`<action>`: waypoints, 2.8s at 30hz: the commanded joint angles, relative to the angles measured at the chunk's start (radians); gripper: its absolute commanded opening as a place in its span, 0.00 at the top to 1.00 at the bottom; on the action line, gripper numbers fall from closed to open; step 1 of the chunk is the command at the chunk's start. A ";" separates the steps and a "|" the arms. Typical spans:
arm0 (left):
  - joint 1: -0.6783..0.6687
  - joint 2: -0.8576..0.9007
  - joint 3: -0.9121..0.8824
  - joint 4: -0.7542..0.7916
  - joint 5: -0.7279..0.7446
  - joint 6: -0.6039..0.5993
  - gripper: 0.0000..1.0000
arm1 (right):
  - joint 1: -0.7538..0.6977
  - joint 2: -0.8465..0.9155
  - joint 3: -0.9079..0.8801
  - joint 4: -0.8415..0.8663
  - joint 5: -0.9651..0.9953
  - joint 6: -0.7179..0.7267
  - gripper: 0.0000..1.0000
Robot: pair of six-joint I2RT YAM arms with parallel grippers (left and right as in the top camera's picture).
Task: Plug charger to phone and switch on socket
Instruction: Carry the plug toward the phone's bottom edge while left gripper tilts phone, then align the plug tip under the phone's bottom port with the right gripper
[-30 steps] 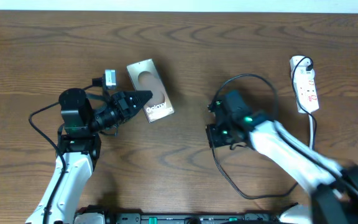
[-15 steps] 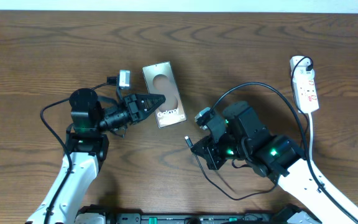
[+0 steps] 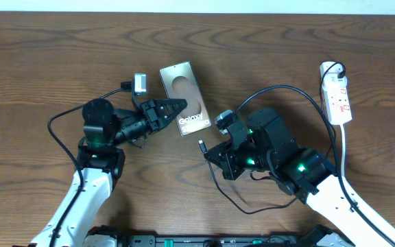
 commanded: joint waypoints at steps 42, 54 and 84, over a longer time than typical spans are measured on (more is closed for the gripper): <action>-0.014 -0.008 0.031 0.186 0.031 -0.048 0.93 | -0.042 -0.001 0.008 0.111 -0.050 0.058 0.99; -0.014 -0.008 0.031 0.186 0.031 -0.029 0.93 | -0.042 -0.001 0.008 0.111 -0.062 0.056 0.99; -0.013 -0.008 0.031 0.250 0.064 0.012 0.93 | -0.072 -0.008 0.008 0.118 -0.148 0.056 0.99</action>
